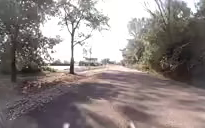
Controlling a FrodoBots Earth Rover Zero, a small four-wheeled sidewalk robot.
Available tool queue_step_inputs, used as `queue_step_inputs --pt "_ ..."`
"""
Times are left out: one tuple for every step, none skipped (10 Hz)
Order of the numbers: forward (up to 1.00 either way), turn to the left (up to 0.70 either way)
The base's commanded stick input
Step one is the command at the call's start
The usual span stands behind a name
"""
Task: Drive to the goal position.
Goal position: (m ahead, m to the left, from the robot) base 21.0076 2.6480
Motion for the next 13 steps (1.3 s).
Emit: queue_step_inputs --pt "0.70 -0.35" --pt "0.70 -0.35" --pt "0.70 -0.35" --pt "0.70 -0.35" --pt "0.70 -0.09" --pt "0.70 0.00" --pt "0.70 0.00" --pt "0.70 0.00" --pt "0.70 0.00" --pt "0.70 0.00" --pt "0.70 0.00" --pt "0.70 0.00" --pt "0.70 0.00"
